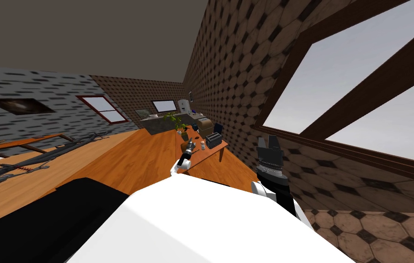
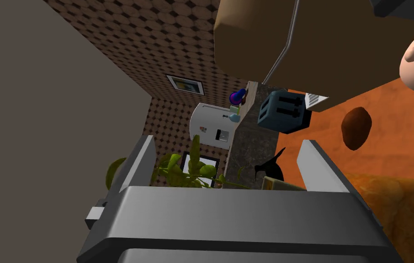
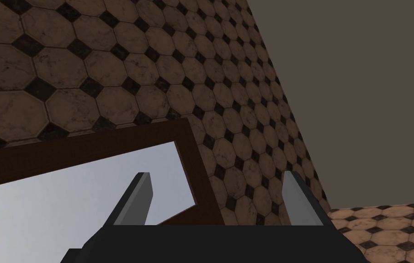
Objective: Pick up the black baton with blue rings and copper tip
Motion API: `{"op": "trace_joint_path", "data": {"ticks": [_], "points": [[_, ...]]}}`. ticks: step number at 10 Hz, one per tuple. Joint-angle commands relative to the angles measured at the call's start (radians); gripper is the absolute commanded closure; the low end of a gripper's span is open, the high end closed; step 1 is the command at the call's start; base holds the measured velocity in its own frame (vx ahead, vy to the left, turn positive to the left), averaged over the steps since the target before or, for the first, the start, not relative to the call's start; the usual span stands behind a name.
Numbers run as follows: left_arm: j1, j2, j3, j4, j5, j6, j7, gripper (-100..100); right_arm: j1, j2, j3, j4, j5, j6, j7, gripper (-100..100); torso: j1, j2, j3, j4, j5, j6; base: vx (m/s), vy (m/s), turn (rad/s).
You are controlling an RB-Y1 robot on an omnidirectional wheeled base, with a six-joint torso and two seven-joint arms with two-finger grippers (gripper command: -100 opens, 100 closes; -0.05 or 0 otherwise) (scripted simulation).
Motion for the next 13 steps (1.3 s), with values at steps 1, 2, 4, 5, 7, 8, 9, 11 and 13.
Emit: {"op": "trace_joint_path", "data": {"ticks": [1,2,4,5,7,8,9,11,13], "points": [[-0.008,0.004,0.002,0.039,0.013,0.022,0.014,-100,0.0,0.0,0.0,0.0,0.0,0.0,0.0,0,0.0,0.0,0.0,0.0,0.0,0.0,0.019,-0.021,-0.02],[-0.037,0.01,0.008,0.083,0.038,0.063,0.034,-100,0.0,0.0,0.0,0.0,0.0,0.0,0.0,0,0.001,0.001,0.0,0.0,0.0,0.0,0.012,-0.022,-0.039],[-0.068,0.016,0.014,0.138,0.064,0.104,0.056,-100,0.0,0.0,0.0,0.0,0.0,0.0,0.0,0,0.001,0.001,0.001,0.0,0.0,0.0,0.009,-0.015,-0.025],[-0.068,0.016,0.014,0.153,0.064,0.105,0.056,-100,0.0,0.0,0.0,0.0,0.0,0.0,0.0,0,0.001,0.001,0.001,0.0,0.0,0.0,0.009,-0.009,-0.016],[-0.099,0.023,0.021,0.211,0.09,0.149,0.078,-100,0.0,0.0,0.0,0.0,0.0,0.0,0.0,0,0.001,0.001,0.001,0.0,0.0,0.0,0.008,-0.008,-0.024],[-0.132,0.03,0.029,0.26,0.117,0.185,0.1,-100,0.0,0.0,0.0,0.0,0.0,0.0,0.0,0,0.002,0.001,0.001,0.0,0.0,0.0,0.004,-0.003,-0.03],[-0.132,0.03,0.029,0.267,0.117,0.195,0.1,-100,0.0,0.0,0.0,0.0,0.0,0.0,0.0,0,0.002,0.002,0.001,0.0,0.0,0.0,0.001,-0.001,-0.014],[-0.164,0.038,0.037,0.323,0.144,0.241,0.123,-100,0.0,0.0,0.0,0.0,0.0,0.0,0.0,0,0.002,0.002,0.001,0.0,0.0,0.0,-0.002,0.004,-0.02],[-0.197,0.047,0.046,0.379,0.171,0.288,0.146,-100,0.0,0.0,0.0,0.0,0.0,0.0,0.0,0,0.002,0.002,0.001,0.0,0.0,0.0,-0.005,0.01,-0.019]]}}
